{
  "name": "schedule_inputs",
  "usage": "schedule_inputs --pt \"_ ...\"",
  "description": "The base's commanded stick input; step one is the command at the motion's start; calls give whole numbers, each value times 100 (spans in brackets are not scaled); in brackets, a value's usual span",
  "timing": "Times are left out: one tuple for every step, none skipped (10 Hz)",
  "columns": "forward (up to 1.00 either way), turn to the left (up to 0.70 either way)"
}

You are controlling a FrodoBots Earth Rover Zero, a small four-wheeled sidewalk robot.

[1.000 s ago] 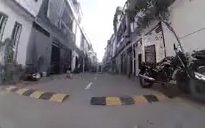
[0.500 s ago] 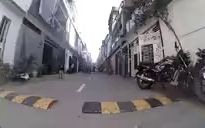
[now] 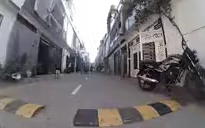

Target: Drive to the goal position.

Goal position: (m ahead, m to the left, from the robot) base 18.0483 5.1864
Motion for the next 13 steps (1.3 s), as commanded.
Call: schedule_inputs --pt "70 -35" --pt "70 -35" --pt "70 -35" --pt "70 -35" --pt "70 -23" --pt "70 0" --pt "70 0" --pt "70 0" --pt "70 0" --pt "70 0" --pt "70 0" --pt "70 0" --pt "70 0"
